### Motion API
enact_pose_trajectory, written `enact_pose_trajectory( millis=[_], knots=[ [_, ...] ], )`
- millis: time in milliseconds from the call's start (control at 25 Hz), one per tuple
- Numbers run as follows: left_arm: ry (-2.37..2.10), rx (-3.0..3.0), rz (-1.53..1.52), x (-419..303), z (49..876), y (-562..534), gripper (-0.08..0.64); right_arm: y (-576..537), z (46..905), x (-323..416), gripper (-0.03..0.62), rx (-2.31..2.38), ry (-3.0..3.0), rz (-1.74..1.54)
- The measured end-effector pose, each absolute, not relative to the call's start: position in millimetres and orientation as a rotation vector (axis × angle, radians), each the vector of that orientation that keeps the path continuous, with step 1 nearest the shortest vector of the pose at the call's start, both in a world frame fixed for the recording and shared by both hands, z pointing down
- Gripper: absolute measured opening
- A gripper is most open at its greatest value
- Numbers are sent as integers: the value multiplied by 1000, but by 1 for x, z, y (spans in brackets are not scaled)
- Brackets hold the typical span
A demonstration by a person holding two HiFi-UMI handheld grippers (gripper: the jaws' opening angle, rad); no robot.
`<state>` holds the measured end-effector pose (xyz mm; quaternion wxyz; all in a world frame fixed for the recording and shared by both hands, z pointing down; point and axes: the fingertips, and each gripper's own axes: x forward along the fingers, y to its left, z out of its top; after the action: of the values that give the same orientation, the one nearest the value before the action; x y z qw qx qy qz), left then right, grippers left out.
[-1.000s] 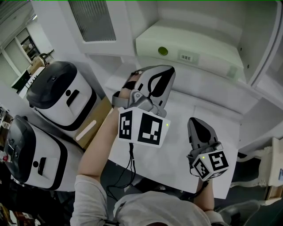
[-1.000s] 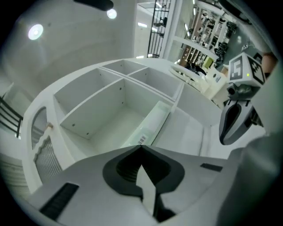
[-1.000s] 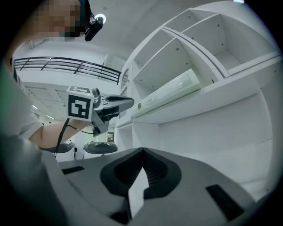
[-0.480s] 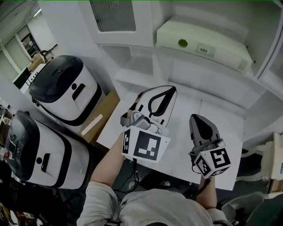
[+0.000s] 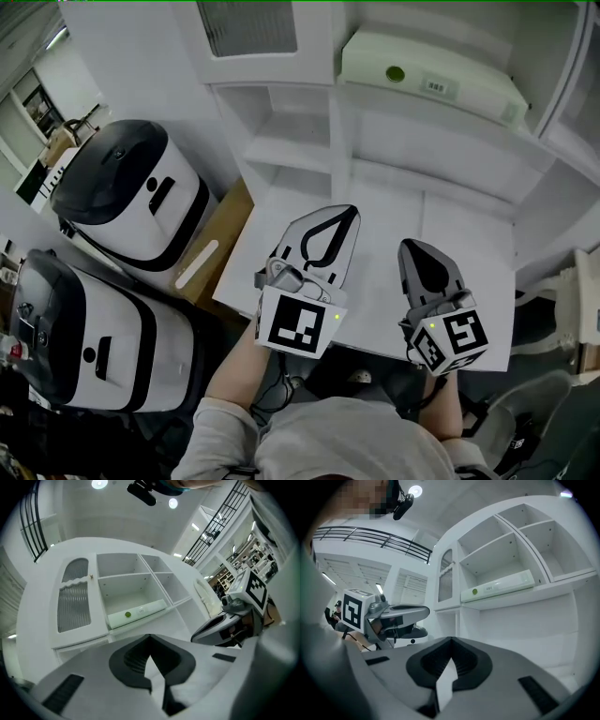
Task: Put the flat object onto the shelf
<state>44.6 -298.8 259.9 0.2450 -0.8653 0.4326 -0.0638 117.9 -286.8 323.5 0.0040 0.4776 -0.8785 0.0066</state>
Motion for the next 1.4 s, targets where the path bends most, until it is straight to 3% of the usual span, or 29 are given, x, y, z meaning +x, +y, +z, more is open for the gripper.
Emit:
enact_pose_trajectory(
  millis=[1400],
  knots=[
    [1051,-2638,28,-65,311,-199,12,-180,340,23,5,1797,-2559,43]
  ],
)
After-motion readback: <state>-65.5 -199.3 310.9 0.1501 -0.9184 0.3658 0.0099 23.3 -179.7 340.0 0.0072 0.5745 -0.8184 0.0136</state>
